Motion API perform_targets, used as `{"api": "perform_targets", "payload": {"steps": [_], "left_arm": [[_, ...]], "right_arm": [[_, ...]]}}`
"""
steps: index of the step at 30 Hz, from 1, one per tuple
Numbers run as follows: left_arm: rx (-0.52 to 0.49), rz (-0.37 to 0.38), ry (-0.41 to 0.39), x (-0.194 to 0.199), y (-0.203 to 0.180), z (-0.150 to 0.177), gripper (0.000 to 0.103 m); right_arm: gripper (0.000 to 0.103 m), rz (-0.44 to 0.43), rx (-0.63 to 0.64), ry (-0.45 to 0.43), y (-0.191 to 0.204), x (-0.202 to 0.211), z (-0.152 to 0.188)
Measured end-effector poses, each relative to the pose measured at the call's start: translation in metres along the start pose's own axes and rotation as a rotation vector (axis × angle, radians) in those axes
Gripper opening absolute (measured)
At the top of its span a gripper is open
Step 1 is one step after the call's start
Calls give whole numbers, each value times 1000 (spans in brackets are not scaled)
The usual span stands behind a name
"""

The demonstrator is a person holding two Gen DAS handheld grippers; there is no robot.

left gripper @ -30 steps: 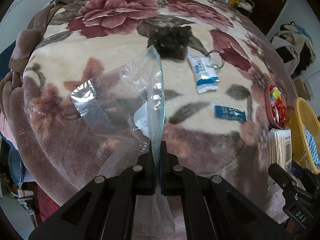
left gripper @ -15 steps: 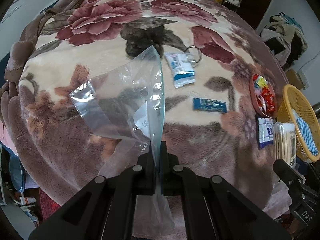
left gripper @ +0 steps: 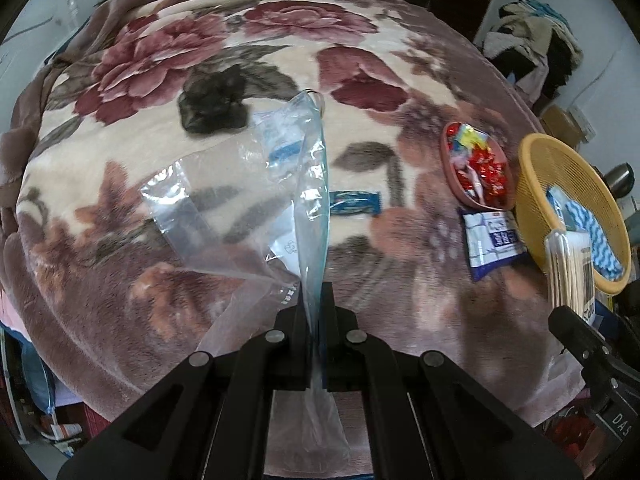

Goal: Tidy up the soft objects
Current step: 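Lift the zip bag and cotton-swab box and carry both toward the orange basket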

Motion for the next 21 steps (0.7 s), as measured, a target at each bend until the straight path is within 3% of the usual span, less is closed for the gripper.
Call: {"api": "perform_targets", "payload": {"steps": [21], "left_arm": [[-116,171,6,2,-131,-36,0]], "right_arm": [[71,93,-114,-98,-103,37,-41]]}}
Point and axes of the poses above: each gripper's, at about its wrist camera, not at the fingertips, and x roughly against the way its jaws point, y to its left, z to its underside, the point moved 7 cm from there along -x, roughly the way its jaws point, and after that the axes turned 11 degrees about -y, right-handed, at the moved point
